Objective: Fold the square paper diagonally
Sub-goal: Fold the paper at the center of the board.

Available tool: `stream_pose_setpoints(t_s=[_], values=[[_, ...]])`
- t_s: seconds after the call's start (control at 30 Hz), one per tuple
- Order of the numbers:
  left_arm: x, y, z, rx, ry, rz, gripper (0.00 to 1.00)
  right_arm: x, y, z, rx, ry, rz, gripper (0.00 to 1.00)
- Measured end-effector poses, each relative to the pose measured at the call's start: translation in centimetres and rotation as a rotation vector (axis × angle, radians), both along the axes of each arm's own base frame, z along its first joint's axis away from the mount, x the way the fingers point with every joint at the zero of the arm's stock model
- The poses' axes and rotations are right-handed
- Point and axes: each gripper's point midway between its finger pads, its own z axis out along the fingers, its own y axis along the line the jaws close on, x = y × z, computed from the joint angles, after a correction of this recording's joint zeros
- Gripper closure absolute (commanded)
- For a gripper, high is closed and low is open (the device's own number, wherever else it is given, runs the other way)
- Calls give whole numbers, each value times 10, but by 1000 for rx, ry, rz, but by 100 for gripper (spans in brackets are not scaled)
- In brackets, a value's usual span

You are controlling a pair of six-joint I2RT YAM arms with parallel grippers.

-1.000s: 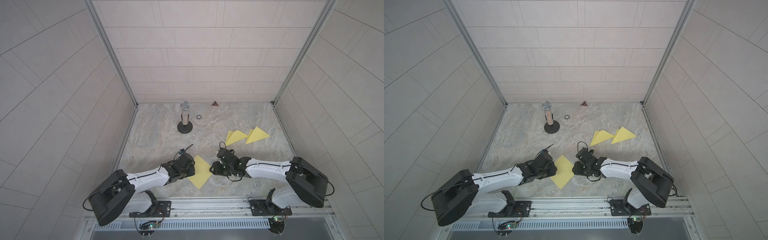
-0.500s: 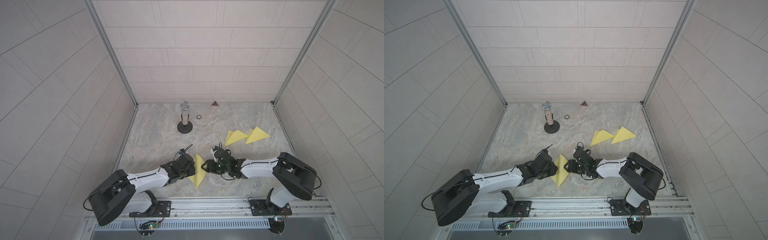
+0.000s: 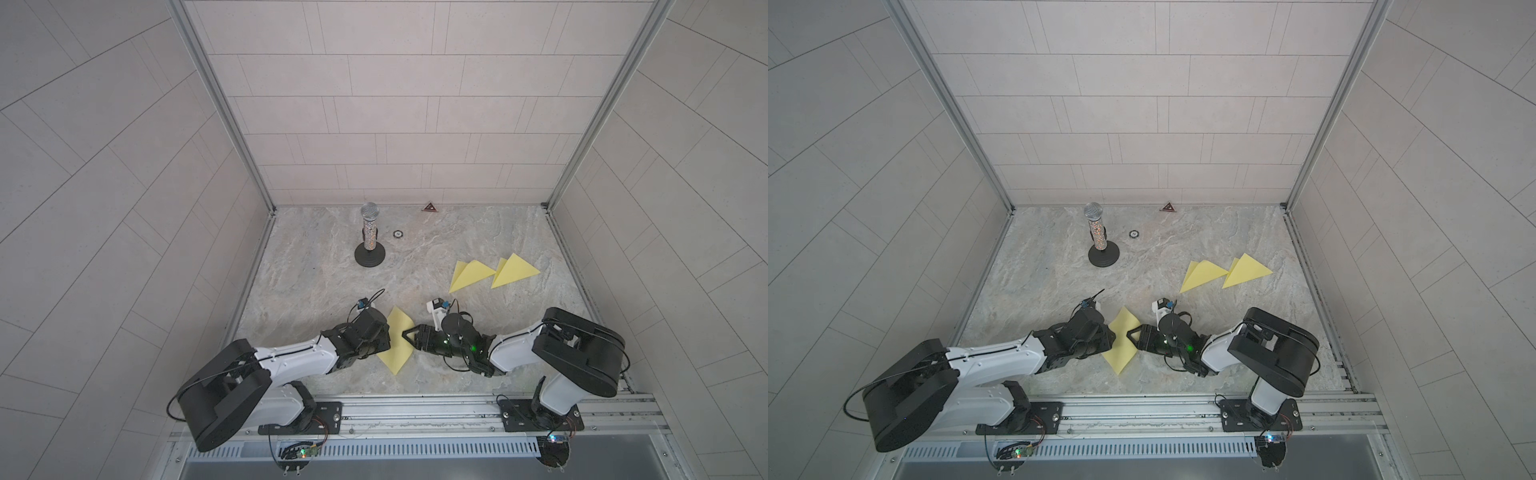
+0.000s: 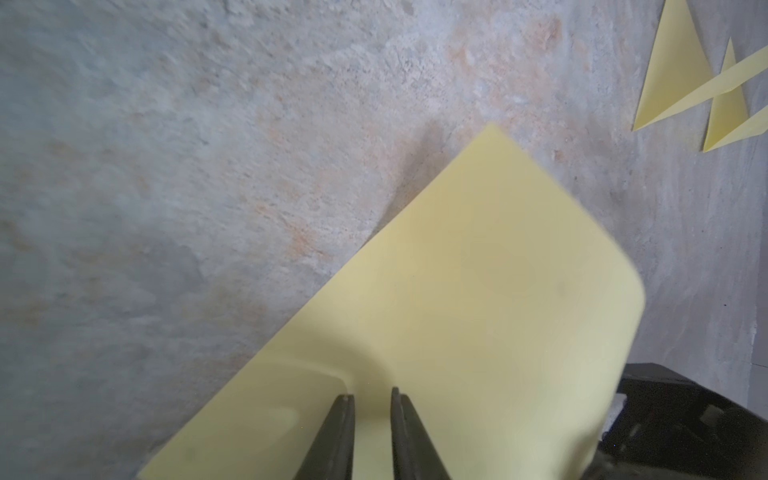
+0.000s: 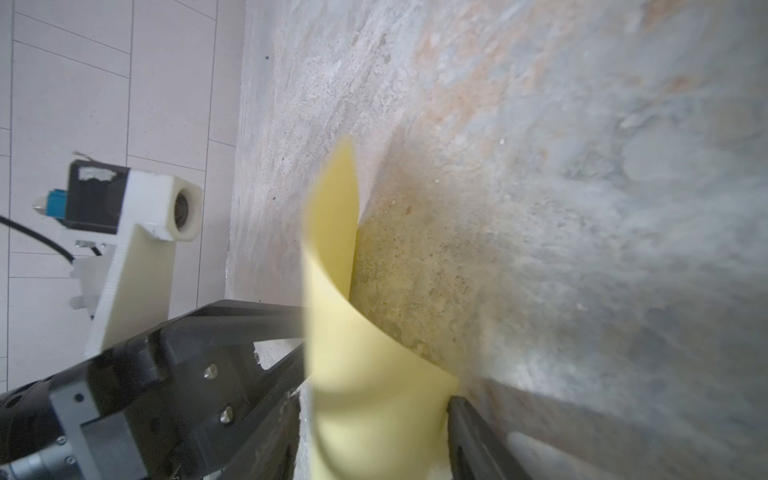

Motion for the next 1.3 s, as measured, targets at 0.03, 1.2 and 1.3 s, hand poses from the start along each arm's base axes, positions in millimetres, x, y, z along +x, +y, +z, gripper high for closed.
stream_pose_setpoints(t_s=[0.03, 1.2, 1.3], values=[[0, 1, 0, -2, -3, 3, 77, -1, 1, 3, 6, -12, -3, 39], [-1, 9, 0, 5, -18, 33, 77, -6, 13, 12, -50, -78, 4, 57], [-1, 9, 0, 5, -19, 33, 77, -5, 15, 4, -47, -59, -2, 49]])
